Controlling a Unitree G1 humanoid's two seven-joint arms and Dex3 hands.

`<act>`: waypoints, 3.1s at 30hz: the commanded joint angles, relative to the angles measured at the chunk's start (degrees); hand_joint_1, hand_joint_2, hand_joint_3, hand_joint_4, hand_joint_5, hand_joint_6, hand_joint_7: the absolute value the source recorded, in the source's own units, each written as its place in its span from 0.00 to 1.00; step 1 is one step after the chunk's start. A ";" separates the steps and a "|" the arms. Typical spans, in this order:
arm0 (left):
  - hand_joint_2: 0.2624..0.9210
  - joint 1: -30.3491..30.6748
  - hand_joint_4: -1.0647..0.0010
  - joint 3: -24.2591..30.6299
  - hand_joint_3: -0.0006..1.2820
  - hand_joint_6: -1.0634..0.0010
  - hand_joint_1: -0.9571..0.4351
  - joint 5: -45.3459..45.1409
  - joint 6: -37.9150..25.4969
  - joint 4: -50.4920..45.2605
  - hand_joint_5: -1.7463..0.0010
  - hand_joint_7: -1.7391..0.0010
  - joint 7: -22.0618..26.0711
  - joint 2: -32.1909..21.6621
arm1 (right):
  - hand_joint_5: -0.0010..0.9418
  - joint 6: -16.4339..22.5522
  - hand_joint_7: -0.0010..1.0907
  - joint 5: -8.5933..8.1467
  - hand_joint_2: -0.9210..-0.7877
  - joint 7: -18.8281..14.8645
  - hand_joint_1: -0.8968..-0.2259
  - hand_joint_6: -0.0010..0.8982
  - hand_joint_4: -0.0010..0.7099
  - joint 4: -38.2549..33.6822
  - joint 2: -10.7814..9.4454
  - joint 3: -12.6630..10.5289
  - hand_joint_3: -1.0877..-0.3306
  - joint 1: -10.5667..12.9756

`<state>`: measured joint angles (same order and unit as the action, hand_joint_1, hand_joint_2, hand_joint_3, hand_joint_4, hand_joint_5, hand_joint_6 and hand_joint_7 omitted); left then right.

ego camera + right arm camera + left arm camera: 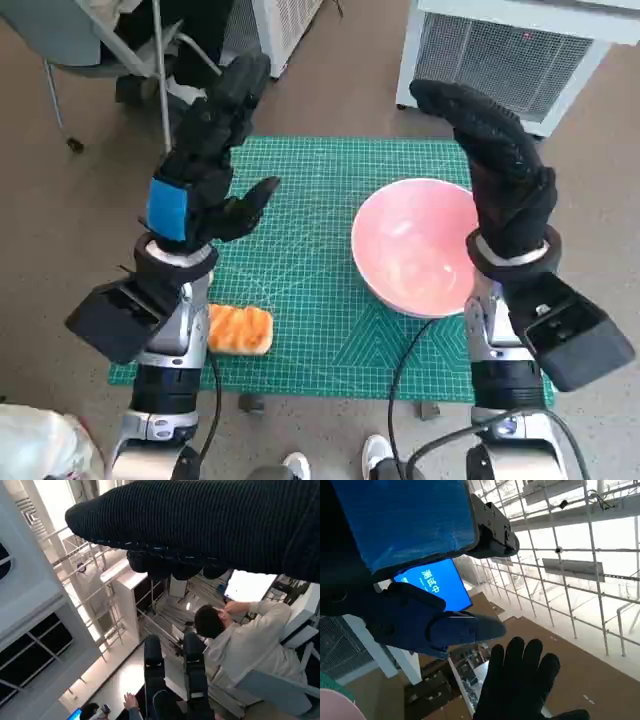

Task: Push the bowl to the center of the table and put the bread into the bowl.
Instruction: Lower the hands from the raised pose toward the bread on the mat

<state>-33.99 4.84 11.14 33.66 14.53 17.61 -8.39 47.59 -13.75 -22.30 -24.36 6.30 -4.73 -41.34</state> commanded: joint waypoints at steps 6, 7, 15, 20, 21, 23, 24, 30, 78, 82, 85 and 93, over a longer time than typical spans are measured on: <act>1.00 -0.76 0.72 0.10 0.23 0.62 0.31 -0.01 0.08 -0.75 1.00 0.99 -0.05 -0.04 | 0.05 -0.82 0.47 -0.26 0.00 0.11 0.52 0.00 0.30 0.18 -0.29 -0.07 0.37 1.80; 1.00 -0.75 0.72 0.09 0.23 0.62 0.31 -0.03 0.07 -0.76 1.00 0.99 -0.06 -0.05 | 0.05 -0.81 0.47 -0.29 0.00 0.08 0.52 0.00 0.30 0.15 -0.29 -0.08 0.37 1.80; 1.00 -0.57 0.72 -0.02 0.23 0.62 0.31 -0.26 -0.01 -1.23 1.00 0.99 -0.21 0.00 | 0.06 -0.66 0.47 -0.43 0.00 -0.17 0.52 0.00 0.30 -0.01 -0.29 -0.03 0.37 1.82; 1.00 -0.36 0.72 -0.25 0.23 0.62 0.31 -0.67 -0.17 -1.82 1.00 0.99 -0.50 0.20 | 0.06 -0.63 0.47 -0.26 0.00 -0.06 0.52 0.00 0.30 0.25 -0.08 -0.11 0.37 1.99; 1.00 -0.32 0.72 -0.31 0.23 0.62 0.32 -0.78 -0.19 -1.93 1.00 0.99 -0.56 0.24 | 0.06 -0.64 0.47 -0.22 0.00 -0.02 0.51 0.00 0.30 0.31 0.00 -0.16 0.37 2.03; 1.00 -0.24 0.72 -0.43 0.23 0.62 0.32 -0.99 -0.20 -2.07 1.00 0.99 -0.69 0.34 | 0.06 -0.64 0.47 -0.25 0.00 0.01 0.51 0.00 0.30 0.53 0.31 -0.38 0.36 2.21; 1.00 -0.21 0.72 -0.46 0.23 0.62 0.32 -1.05 -0.16 -2.04 1.00 0.99 -0.72 0.38 | 0.06 -0.61 0.47 -0.30 0.00 0.06 0.51 0.00 0.29 0.74 0.65 -0.66 0.36 2.41; 1.00 0.16 0.72 -0.53 0.23 0.62 0.33 -1.20 0.28 -1.92 1.00 0.99 -0.74 0.38 | 0.06 0.24 0.46 -0.12 0.00 0.75 0.53 0.00 0.28 0.11 2.91 -3.29 0.31 3.37; 1.00 3.48 0.74 0.25 0.23 0.64 0.34 -0.39 -1.96 -4.99 1.00 1.00 -0.06 -0.66 | 0.07 -8.77 0.45 2.97 0.00 16.96 0.64 0.00 0.25 -47.27 5.30 -16.14 0.25 0.16; 1.00 3.84 0.74 0.34 0.23 0.64 0.34 -0.41 -2.20 -5.45 1.00 1.00 -0.02 -0.77 | 0.05 -11.92 0.43 1.72 0.00 15.63 0.64 0.00 0.23 -49.23 4.28 -17.34 0.27 -1.84; 1.00 4.14 0.74 0.45 0.23 0.64 0.34 -0.69 -2.25 -5.74 1.00 1.00 -0.12 -0.95 | 0.04 -13.72 0.41 1.13 0.00 15.17 0.62 0.00 0.22 -49.98 2.97 -17.87 0.28 -3.14; 1.00 5.24 0.74 0.75 0.23 0.64 0.34 -1.04 -2.91 -7.31 1.00 1.00 -0.49 -1.33 | 0.03 -16.46 0.40 2.17 0.00 15.57 0.60 0.01 0.23 -50.90 0.50 -17.91 0.28 -5.41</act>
<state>-29.86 5.18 10.13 31.14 8.94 17.54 -9.05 32.92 -11.52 -6.86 -74.08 8.04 -22.49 -46.68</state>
